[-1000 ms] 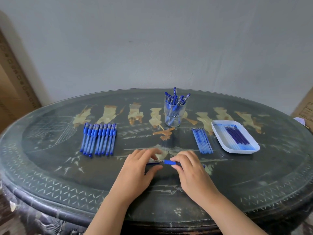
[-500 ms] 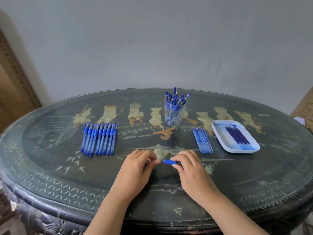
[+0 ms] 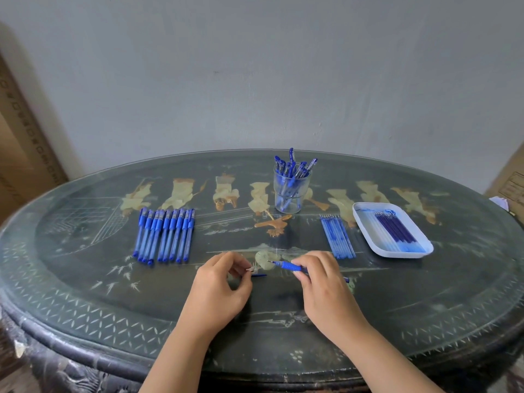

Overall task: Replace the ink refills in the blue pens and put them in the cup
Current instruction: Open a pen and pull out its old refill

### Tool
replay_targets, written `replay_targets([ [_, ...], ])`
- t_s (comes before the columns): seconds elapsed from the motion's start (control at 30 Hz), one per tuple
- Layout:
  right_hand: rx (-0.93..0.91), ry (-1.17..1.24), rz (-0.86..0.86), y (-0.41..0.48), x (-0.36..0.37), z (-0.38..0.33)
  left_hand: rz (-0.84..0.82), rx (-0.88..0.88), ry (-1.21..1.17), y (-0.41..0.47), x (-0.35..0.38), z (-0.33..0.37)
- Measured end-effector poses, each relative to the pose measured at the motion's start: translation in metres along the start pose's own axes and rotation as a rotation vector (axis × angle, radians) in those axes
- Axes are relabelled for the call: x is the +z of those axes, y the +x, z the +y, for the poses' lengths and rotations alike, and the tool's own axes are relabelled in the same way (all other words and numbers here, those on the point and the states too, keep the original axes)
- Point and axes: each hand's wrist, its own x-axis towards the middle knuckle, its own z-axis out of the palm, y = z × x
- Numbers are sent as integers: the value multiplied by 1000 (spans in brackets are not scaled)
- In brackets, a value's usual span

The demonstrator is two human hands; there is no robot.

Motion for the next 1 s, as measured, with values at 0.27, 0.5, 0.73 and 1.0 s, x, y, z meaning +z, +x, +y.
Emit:
replay_targets([
  [0.27, 11, -49, -11, 0, 0, -1, -152, 62, 113, 7, -8, 0],
  [0.5, 12, -46, -25, -1, 1, -2, -246, 71, 234, 18, -9, 5],
  [0.73, 21, -46, -43, 0, -1, -3, -341, 30, 317, 24, -3, 13],
  [1.0, 6, -40, -20, 1, -2, -5, -308, 25, 246, 20, -1, 10],
])
